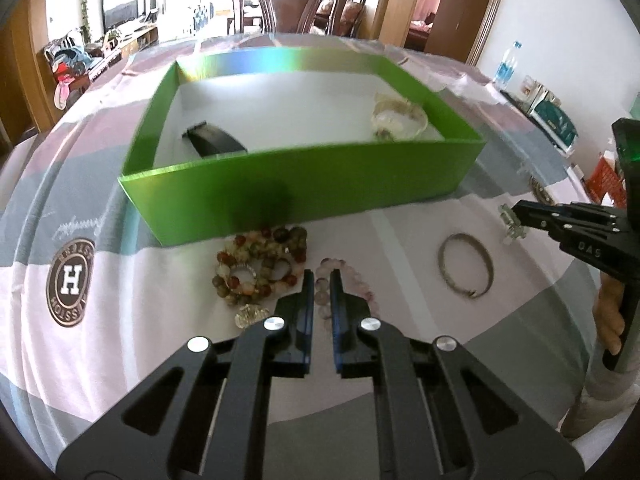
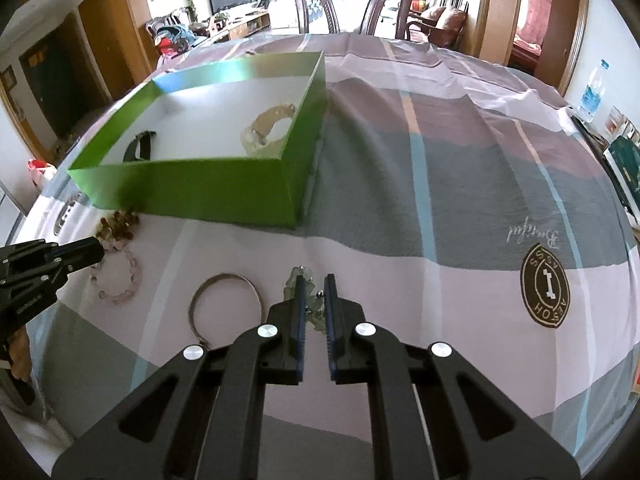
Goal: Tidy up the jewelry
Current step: 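Carry the beaded bracelets into the box with the left tool while the right tool carries the green brooch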
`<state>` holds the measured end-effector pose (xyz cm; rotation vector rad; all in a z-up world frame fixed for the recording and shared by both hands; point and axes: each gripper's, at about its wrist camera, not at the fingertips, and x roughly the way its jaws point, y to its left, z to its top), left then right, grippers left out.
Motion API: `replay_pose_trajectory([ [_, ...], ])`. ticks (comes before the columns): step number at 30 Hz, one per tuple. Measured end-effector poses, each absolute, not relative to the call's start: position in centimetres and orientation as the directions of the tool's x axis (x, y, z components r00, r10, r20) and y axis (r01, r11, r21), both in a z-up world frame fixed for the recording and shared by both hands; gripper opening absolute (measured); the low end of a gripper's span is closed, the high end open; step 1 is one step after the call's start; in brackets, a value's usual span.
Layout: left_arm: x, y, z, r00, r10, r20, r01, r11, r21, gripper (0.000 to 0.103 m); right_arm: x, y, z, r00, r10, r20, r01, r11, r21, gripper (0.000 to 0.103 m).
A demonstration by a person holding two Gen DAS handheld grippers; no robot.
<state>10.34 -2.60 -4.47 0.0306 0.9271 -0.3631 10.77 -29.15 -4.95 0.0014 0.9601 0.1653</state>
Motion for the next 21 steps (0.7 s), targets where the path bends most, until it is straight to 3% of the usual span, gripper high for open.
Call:
replay_pose_trajectory([
  [12, 9.1, -1.8, 2.9, 0.666, -0.328, -0.67, 0.364, 0.927, -0.092, 0.008, 10.7, -27.5, -0.1, 0.628, 0.145, -0.765, -0.174, 0.984, 0.044, 0.009],
  [17, 9.8, -1.4, 7.5, 0.75, -0.309, -0.584, 0.362, 0.932, -0.028, 0.008, 12.5, -26.0, 4.1, 0.644, 0.229, -0.73, -0.212, 0.97, 0.117, 0.009],
  [21, 12.3, -1.2, 8.2, 0.771, -0.3, -0.561, 0.344, 0.939, -0.028, 0.008, 15.3, -24.4, 4.9, 0.653, 0.259, -0.711, -0.201, 0.965, 0.167, 0.009],
])
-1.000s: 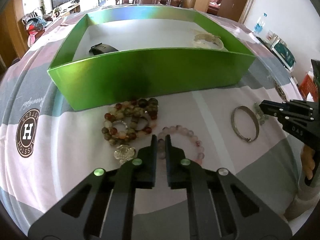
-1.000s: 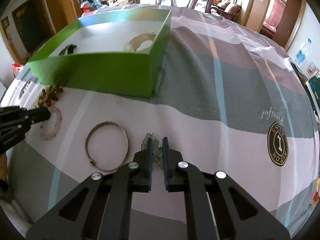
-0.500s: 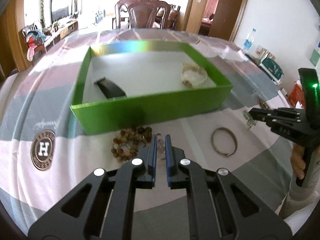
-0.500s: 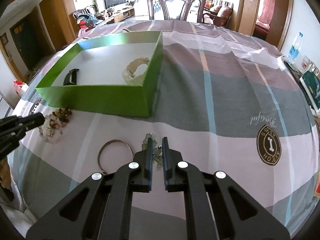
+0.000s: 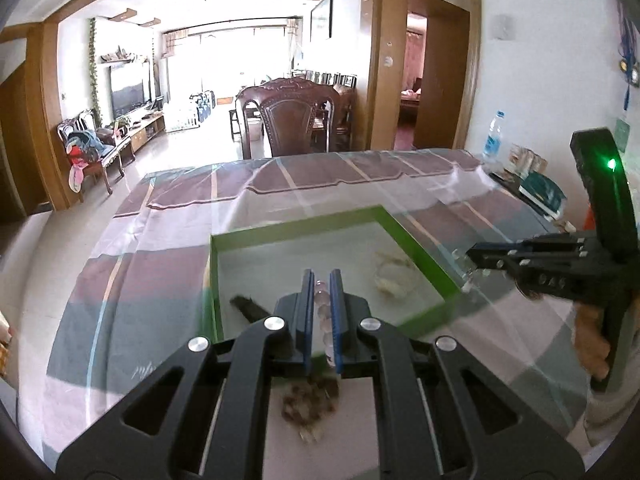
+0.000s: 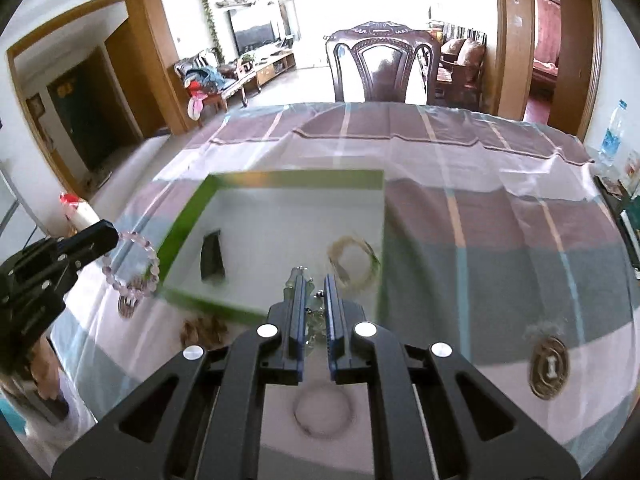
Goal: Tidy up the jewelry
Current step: 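Carry the beaded bracelets into the box with the left tool while the right tool carries the green brooch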
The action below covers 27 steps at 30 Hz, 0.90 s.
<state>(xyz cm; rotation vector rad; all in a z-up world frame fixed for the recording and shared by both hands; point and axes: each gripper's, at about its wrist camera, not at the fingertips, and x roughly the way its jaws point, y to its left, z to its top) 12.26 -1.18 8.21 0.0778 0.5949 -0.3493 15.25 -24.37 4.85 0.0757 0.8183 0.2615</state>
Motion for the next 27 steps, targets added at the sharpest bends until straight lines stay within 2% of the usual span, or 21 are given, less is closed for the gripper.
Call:
replay_pose_trajectory([
  [4, 16.5, -0.2, 5.5, 0.736, -0.285, -0.615, 0.289, 0.953, -0.095, 0.008, 19.0, -22.5, 1.8, 0.581, 0.28, -0.764, -0.182, 0.96, 0.213, 0.009],
  [8, 19.3, 0.4, 2.5, 0.695, -0.271, -0.666, 0.255, 0.959, -0.123, 0.008, 21.2, -21.0, -1.2, 0.532, 0.212, -0.82, -0.135, 0.977, 0.165, 0.009],
  [12, 20.3, 0.7, 0.8, 0.667, -0.275, -0.693, 0.242, 0.959, -0.147, 0.008, 22.2, -20.6, -3.3, 0.496, 0.217, -0.841, -0.129, 0.976, 0.176, 0.01],
  [13, 20.3, 0.8, 0.6, 0.668, -0.275, -0.691, 0.239, 0.959, -0.151, 0.012, 22.3, -20.6, -3.5, 0.498, 0.218, -0.84, -0.126, 0.976, 0.178, 0.012],
  [14, 20.4, 0.9, 0.4, 0.669, -0.278, -0.689, 0.235, 0.959, -0.158, 0.027, 22.4, -20.7, -3.6, 0.507, 0.213, -0.836, -0.12, 0.977, 0.176, 0.021],
  [16, 20.5, 1.2, 0.1, 0.672, -0.277, -0.686, 0.223, 0.96, -0.169, 0.048, 21.9, -21.1, -3.3, 0.527, 0.205, -0.825, -0.113, 0.979, 0.171, 0.036],
  [20, 19.7, 1.5, 0.5, 0.68, -0.255, -0.687, 0.207, 0.966, -0.153, 0.048, 19.9, -20.7, -1.8, 0.563, 0.216, -0.798, -0.154, 0.976, 0.155, 0.037],
  [23, 17.2, 1.6, 1.8, 0.7, -0.233, -0.675, 0.214, 0.97, -0.112, 0.048, 17.3, -19.4, -0.5, 0.553, 0.281, -0.784, -0.253, 0.954, 0.163, 0.037],
  [27, 14.3, 2.3, 2.8, 0.725, -0.222, -0.652, 0.215, 0.972, -0.093, 0.056, 14.9, -16.5, -0.9, 0.455, 0.376, -0.807, -0.397, 0.897, 0.194, 0.036],
])
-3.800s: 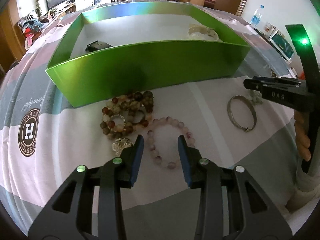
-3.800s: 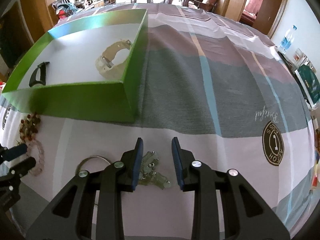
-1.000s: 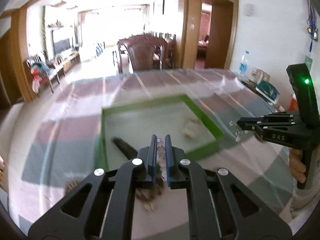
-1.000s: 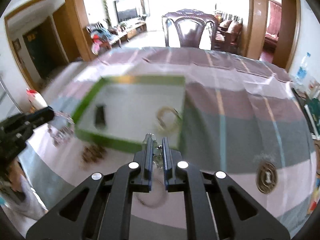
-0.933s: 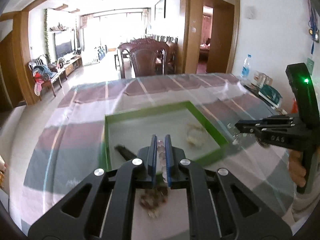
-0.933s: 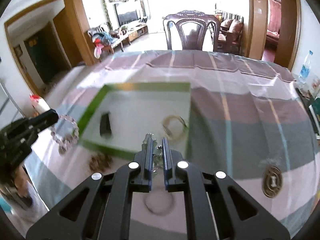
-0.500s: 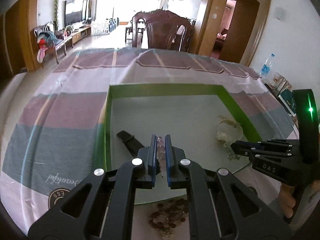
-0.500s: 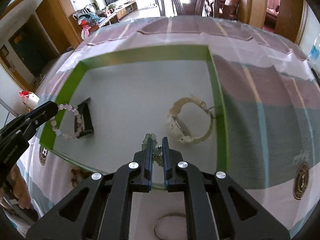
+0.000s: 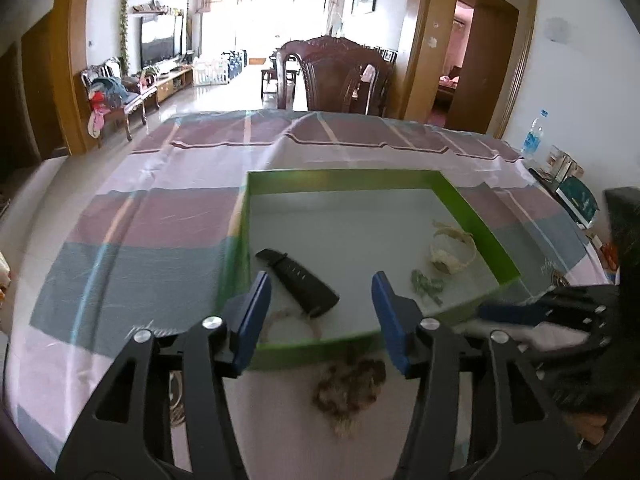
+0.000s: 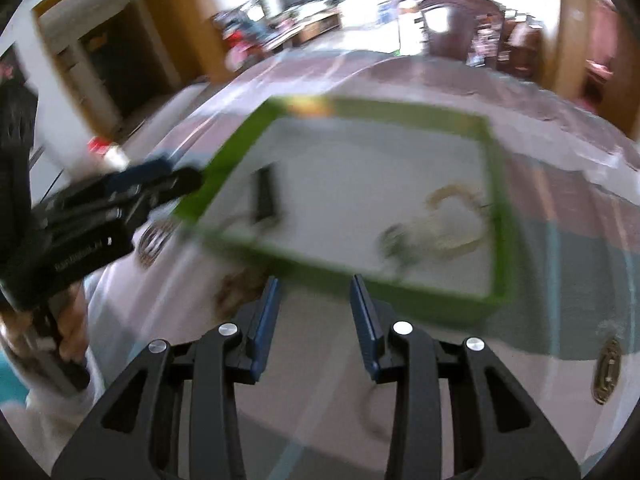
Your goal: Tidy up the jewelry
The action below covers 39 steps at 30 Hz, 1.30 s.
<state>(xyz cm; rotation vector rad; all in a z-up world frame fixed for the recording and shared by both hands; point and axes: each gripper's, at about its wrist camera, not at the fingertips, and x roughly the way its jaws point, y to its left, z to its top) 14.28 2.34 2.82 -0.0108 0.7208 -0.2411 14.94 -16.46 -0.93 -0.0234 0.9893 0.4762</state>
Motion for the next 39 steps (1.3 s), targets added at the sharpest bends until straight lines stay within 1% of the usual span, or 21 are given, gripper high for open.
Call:
replay_pose_trajectory([
  [1, 13.7, 2.6, 2.8, 0.727, -0.218, -0.651, 0.207, 0.974, -0.095, 0.059, 14.8, -15.7, -1.4, 0.432, 0.382, -0.817, -0.41, 0.89, 0.2, 0.036],
  [4, 12.7, 3.7, 1.9, 0.711, -0.21, -0.671, 0.181, 0.977, -0.114, 0.06, 15.7, -13.8, -3.6, 0.354, 0.39, -0.85, -0.404, 0.884, 0.237, 0.036],
  [7, 12.3, 5.3, 0.5, 0.689, -0.202, -0.696, 0.145, 0.979, -0.141, 0.06, 17.1, -13.3, -5.5, 0.284, 0.465, -0.839, -0.315, 0.871, 0.377, 0.036],
  [11, 12.5, 7.1, -1.3, 0.663, -0.187, -0.724, 0.094, 0.981, -0.168, 0.063, 18.3, -12.7, -7.5, 0.236, 0.508, -0.829, -0.208, 0.859, 0.468, 0.036],
  [12, 12.5, 7.5, -1.8, 0.656, -0.185, -0.732, 0.083, 0.981, -0.174, 0.063, 18.5, -12.5, -7.8, 0.233, 0.501, -0.833, -0.192, 0.864, 0.466, 0.036],
  [15, 12.6, 8.1, -2.7, 0.641, -0.184, -0.745, 0.069, 0.981, -0.183, 0.064, 18.9, -12.6, -8.1, 0.251, 0.488, -0.836, -0.147, 0.873, 0.465, 0.03],
  [16, 12.6, 8.1, -3.0, 0.636, -0.185, -0.749, 0.066, 0.98, -0.185, 0.064, 19.0, -12.7, -8.0, 0.249, 0.487, -0.837, -0.144, 0.874, 0.465, 0.027],
  [17, 12.6, 8.1, -3.3, 0.631, -0.186, -0.753, 0.066, 0.98, -0.187, 0.064, 19.0, -12.7, -8.0, 0.247, 0.487, -0.838, -0.14, 0.874, 0.466, 0.02],
  [18, 12.7, 8.1, -3.4, 0.627, -0.189, -0.756, 0.066, 0.98, -0.19, 0.064, 19.4, -13.3, -8.2, 0.244, 0.491, -0.836, -0.135, 0.871, 0.472, 0.02],
  [19, 12.8, 7.8, -3.6, 0.621, -0.192, -0.76, 0.069, 0.979, -0.192, 0.064, 19.4, -13.5, -8.1, 0.247, 0.494, -0.834, -0.133, 0.869, 0.476, 0.017],
  [20, 12.8, 7.8, -3.8, 0.618, -0.195, -0.762, 0.071, 0.979, -0.193, 0.065, 19.3, -13.8, -8.0, 0.255, 0.495, -0.83, -0.139, 0.869, 0.475, 0.01],
  [22, 12.9, 7.5, -4.0, 0.609, -0.199, -0.767, 0.078, 0.978, -0.192, 0.066, 18.9, -14.2, -7.6, 0.26, 0.48, -0.838, -0.156, 0.877, 0.454, 0.01],
  [26, 12.8, 6.8, -4.1, 0.602, -0.202, -0.772, 0.093, 0.979, -0.184, 0.067, 18.1, -15.9, -8.3, 0.21, 0.486, -0.848, -0.157, 0.873, 0.462, 0.01],
  [30, 12.8, 5.9, -3.9, 0.597, -0.203, -0.776, 0.112, 0.979, -0.17, 0.067, 16.4, -18.0, -7.7, 0.212, 0.494, -0.844, -0.214, 0.866, 0.453, 0.01],
  [33, 13.0, 4.9, -3.9, 0.591, -0.209, -0.779, 0.133, 0.978, -0.161, 0.069, 15.4, -20.1, -6.3, 0.267, 0.507, -0.82, -0.231, 0.859, 0.456, 0.01],
  [36, 13.1, 3.9, -3.8, 0.585, -0.216, -0.782, 0.157, 0.976, -0.152, 0.07, 14.3, -22.0, -4.3, 0.324, 0.555, -0.766, -0.262, 0.831, 0.491, 0.01],
  [39, 13.3, 2.7, -3.6, 0.579, -0.222, -0.785, 0.184, 0.973, -0.139, 0.07, 13.8, -23.0, -2.8, 0.367, 0.572, -0.733, -0.291, 0.82, 0.493, 0.01],
])
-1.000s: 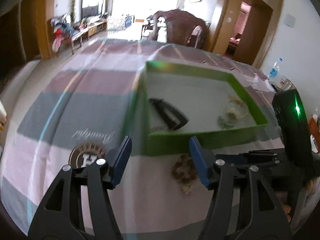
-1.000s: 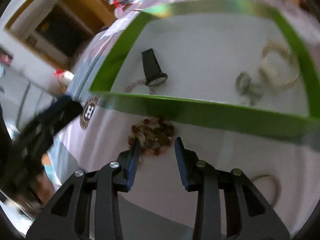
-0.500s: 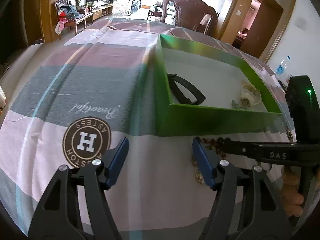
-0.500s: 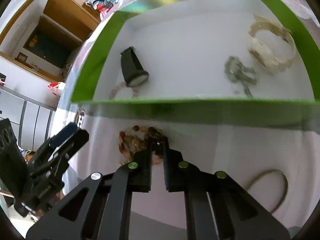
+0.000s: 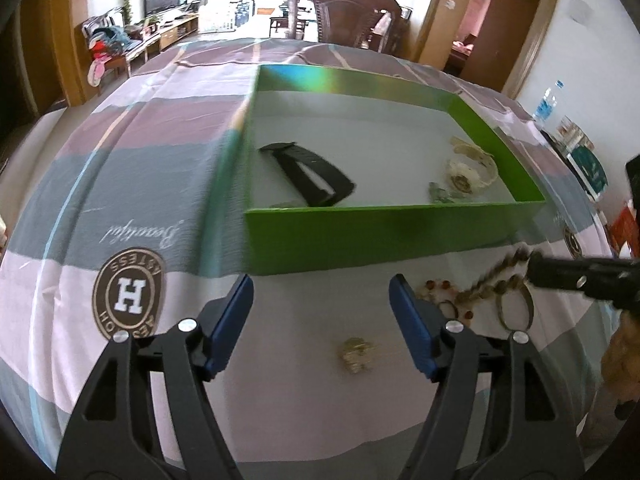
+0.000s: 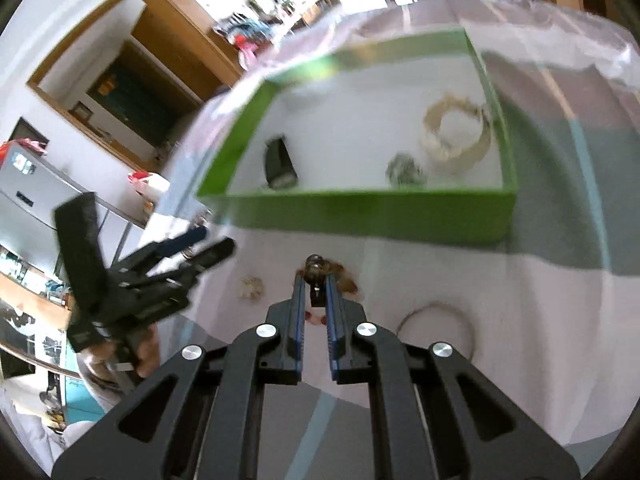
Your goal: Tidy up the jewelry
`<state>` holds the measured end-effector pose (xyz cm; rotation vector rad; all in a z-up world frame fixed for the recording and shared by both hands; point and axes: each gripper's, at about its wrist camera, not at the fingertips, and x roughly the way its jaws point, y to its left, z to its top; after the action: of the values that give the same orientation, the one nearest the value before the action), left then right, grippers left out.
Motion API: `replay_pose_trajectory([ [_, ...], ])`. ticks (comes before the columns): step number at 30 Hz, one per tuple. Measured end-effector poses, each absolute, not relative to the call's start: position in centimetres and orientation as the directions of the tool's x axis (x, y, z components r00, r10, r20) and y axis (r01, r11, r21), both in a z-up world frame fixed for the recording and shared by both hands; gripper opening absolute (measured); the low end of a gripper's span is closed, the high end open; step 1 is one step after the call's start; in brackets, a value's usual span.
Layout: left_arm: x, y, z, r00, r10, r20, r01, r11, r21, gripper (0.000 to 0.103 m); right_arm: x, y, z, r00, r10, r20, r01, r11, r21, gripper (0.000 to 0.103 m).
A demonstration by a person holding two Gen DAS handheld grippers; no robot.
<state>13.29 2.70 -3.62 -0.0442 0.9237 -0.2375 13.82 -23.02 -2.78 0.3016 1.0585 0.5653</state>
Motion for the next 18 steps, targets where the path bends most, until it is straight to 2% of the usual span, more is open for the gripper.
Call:
replay_pose_trajectory([
  [4, 13.5, 1.0, -3.6, 0.566, -0.23, -0.791, 0.228, 0.966, -0.119, 0.071, 13.8, -24.2, -1.5, 0.423, 0.58, -0.696, -0.309, 0.815, 0.491, 0.01],
  [9, 13.8, -1.1, -4.6, 0.525, -0.265, -0.809, 0.297, 0.948, -0.118, 0.07, 14.7, -24.7, -2.7, 0.494, 0.454, -0.742, -0.238, 0.891, 0.386, 0.01],
  [11, 13.9, -2.0, -5.2, 0.503, -0.283, -0.817, 0.331, 0.936, -0.121, 0.066, 15.1, -25.0, -3.6, 0.505, 0.401, -0.764, -0.205, 0.916, 0.345, 0.01],
  [15, 13.4, -3.2, -6.0, 0.478, -0.301, -0.825, 0.383, 0.917, -0.112, 0.065, 15.7, -25.0, -4.8, 0.499, 0.373, -0.782, -0.184, 0.928, 0.325, 0.01],
  [18, 13.2, -4.0, -6.5, 0.464, -0.302, -0.833, 0.403, 0.909, -0.105, 0.059, 15.8, -24.6, -5.4, 0.492, 0.366, -0.79, -0.193, 0.931, 0.311, 0.01],
])
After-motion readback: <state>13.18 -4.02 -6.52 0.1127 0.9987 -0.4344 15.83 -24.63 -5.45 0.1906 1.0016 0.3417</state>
